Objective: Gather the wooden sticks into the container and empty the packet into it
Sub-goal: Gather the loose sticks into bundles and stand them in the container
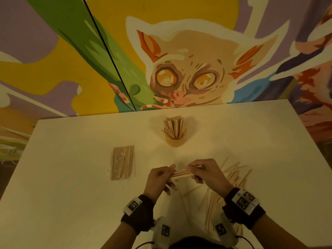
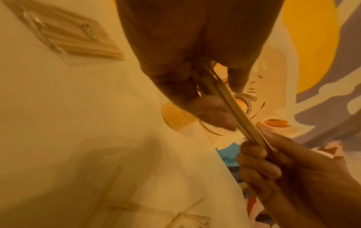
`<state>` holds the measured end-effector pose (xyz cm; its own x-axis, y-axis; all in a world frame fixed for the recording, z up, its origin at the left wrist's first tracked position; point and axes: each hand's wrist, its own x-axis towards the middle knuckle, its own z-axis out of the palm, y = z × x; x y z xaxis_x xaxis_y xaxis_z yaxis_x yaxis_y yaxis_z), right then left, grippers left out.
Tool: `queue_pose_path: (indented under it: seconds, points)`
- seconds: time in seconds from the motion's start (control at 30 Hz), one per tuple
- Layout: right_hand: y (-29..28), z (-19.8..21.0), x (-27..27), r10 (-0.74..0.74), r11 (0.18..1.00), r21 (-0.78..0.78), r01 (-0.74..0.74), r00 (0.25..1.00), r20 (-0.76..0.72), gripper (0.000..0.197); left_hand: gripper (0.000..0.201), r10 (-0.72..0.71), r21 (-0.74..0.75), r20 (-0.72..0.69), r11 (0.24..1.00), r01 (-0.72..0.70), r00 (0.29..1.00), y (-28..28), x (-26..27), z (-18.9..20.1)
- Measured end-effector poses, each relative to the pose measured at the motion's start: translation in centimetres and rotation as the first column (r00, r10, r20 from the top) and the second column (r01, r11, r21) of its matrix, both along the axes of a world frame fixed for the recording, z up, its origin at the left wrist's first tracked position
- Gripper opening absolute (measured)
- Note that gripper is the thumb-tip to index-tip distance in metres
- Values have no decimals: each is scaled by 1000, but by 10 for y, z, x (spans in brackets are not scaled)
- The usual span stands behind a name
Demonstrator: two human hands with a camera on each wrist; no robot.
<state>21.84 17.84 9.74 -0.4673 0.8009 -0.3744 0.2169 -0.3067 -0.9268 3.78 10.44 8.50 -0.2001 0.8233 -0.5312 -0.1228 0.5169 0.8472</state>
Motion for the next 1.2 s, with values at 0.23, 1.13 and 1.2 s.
queue_pose_path:
  seconds: [0.23,1.13,1.2]
  points:
    - [-9,2,-17,-123,991,-55,120,991,-45,40,38,248,173,-73,957,-232,966,5,8,5]
    - [-1,-18,-24,-260,941,232,245,965,36,46,38,273,105,7,956,-273,962,13,19,0]
    - [1,-16,-21,-273,952,147,270,962,-1,41,38,287,119,-20,952,-282,958,15,18,1]
